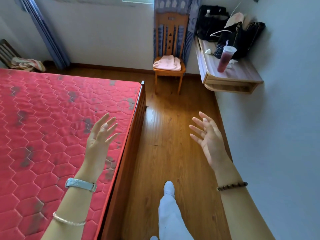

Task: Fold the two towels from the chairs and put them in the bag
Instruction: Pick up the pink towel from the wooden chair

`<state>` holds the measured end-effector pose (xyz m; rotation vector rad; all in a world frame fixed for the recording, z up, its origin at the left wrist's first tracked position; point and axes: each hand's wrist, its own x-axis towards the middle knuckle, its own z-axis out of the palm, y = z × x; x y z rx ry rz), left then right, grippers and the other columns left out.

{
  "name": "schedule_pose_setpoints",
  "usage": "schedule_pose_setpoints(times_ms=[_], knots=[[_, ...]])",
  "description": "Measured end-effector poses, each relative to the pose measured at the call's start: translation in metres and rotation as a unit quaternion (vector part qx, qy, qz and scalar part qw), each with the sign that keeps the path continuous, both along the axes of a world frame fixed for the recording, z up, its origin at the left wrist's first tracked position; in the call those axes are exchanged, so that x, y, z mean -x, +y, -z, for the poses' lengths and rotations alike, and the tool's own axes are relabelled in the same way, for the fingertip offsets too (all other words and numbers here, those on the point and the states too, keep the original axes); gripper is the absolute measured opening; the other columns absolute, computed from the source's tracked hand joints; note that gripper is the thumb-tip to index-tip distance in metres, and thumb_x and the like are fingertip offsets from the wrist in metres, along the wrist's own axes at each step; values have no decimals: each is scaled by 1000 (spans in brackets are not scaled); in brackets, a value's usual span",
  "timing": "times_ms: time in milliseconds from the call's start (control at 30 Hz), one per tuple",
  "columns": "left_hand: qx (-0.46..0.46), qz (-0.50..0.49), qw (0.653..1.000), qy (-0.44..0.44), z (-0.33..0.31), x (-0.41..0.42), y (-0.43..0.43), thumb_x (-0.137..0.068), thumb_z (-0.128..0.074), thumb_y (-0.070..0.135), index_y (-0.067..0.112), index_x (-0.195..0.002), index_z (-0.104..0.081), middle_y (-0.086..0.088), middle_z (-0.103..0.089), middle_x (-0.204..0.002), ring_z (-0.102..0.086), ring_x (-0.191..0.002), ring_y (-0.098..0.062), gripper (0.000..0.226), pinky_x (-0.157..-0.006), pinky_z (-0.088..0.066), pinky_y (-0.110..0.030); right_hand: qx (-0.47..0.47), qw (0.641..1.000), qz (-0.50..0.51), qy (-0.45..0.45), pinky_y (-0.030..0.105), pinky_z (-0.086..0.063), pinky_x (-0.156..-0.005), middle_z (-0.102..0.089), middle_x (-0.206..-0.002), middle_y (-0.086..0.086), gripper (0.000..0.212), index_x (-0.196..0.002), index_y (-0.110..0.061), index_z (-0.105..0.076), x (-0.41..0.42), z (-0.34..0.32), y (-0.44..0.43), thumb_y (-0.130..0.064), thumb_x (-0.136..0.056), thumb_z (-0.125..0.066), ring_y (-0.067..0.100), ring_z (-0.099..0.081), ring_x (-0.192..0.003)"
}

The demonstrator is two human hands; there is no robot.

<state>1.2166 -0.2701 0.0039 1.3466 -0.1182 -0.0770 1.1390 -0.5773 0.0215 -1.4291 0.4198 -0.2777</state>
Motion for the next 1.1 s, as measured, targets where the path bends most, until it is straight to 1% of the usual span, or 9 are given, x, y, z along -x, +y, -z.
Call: schedule_pose_setpoints(times_ms=[67,100,167,233,400,600,833,1000,1100], knots=[[-4,2,1000,-7,-1,-26,-11,-85,-67,58,29,-138,-55,-1,-60,-141,-58,-129,-19,62,-103,-51,-35,-2,1000,0,-2,46,-46,-106,-57,-135,-5,33,-132,-35,-51,-27,1,-12,-41,-100,-44,18,-61,-119],[-2,0,1000,-11,-1,-44,-20,-90,-63,54,29,-138,-55,-1,-60,-141,-58,-129,-20,56,-104,-50,-36,-4,1000,-3,-3,46,-46,-106,-57,-135,-5,33,-132,-35,-51,-45,2,-20,-41,-100,-43,18,-61,-119],[6,-3,1000,-10,-1,-70,-33,-103,-48,33,26,-140,-54,-3,-60,-141,-58,-130,-21,37,-106,-47,-39,-4,1000,-5,-4,46,-46,-106,-57,-135,-5,32,-132,-35,-50,-69,2,-33,-40,-101,-42,17,-61,-120],[10,-14,1000,-11,0,-102,-49,-107,-41,24,24,-141,-53,-4,-60,-141,-58,-129,-21,36,-106,-47,-40,-2,1000,-6,-6,46,-46,-106,-57,-136,-6,33,-133,-35,-50,-101,2,-50,-39,-101,-43,17,-60,-120],[14,-24,1000,-11,-3,-171,-87,-107,-39,23,27,-141,-52,-3,-59,-142,-58,-129,-20,36,-105,-50,-37,0,1000,-15,3,46,-46,-106,-57,-136,-7,35,-135,-33,-50,-175,0,-93,-40,-100,-45,16,-60,-120],[26,-40,999,1,2,-230,-122,-107,-38,20,27,-140,-53,-4,-58,-142,-57,-130,-22,36,-107,-48,-40,4,1000,-19,13,47,-45,-106,-56,-136,-6,35,-135,-32,-50,-248,1,-128,-39,-100,-46,16,-60,-120],[31,-34,999,21,5,-307,-154,-107,-39,20,19,-145,-49,-6,-57,-143,-57,-130,-23,39,-105,-50,-38,-8,999,-21,23,47,-45,-106,-56,-136,-5,35,-135,-31,-50,-320,4,-155,-38,-101,-45,17,-60,-120],[34,-22,999,29,4,-377,-178,-107,-39,23,22,-141,-52,-2,-60,-141,-58,-129,-20,36,-107,-49,-39,-6,1000,-10,29,47,-45,-107,-56,-136,-5,36,-136,-31,-49,-378,7,-174,-38,-100,-45,17,-60,-120],[37,-18,999,33,5,-427,-190,-107,-39,23,22,-140,-52,0,-61,-139,-59,-128,-19,36,-104,-51,-35,-9,1000,-6,29,47,-45,-107,-56,-136,-5,36,-136,-31,-49,-421,8,-183,-38,-100,-46,17,-60,-121]])
